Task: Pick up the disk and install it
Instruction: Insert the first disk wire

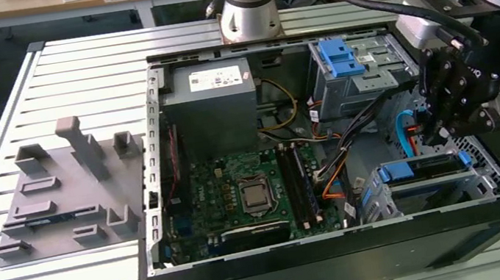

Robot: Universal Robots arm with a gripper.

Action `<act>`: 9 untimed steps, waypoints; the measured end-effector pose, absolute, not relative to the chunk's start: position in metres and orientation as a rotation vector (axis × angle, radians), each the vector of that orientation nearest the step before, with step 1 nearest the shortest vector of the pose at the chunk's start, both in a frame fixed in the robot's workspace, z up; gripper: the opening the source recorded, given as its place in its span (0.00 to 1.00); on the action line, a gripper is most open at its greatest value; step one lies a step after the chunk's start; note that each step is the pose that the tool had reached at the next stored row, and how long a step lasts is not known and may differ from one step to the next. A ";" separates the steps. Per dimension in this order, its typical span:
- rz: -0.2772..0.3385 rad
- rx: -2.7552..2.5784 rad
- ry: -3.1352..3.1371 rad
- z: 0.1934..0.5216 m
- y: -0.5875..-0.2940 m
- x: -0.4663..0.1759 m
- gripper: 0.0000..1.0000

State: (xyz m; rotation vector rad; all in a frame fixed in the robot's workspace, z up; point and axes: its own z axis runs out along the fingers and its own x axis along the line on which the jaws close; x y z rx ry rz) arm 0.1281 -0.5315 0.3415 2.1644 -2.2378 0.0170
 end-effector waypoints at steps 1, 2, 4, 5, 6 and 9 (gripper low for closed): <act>0.017 2.165 -2.238 0.341 -0.531 0.128 0.25; 0.018 2.165 -2.239 0.341 -0.531 0.128 0.25; 0.024 2.167 -2.241 0.341 -0.531 0.127 0.25; 0.032 2.171 -2.245 0.341 -0.531 0.126 0.25; 0.042 2.175 -2.250 0.341 -0.531 0.126 0.25; 0.056 2.181 -2.257 0.341 -0.532 0.124 0.25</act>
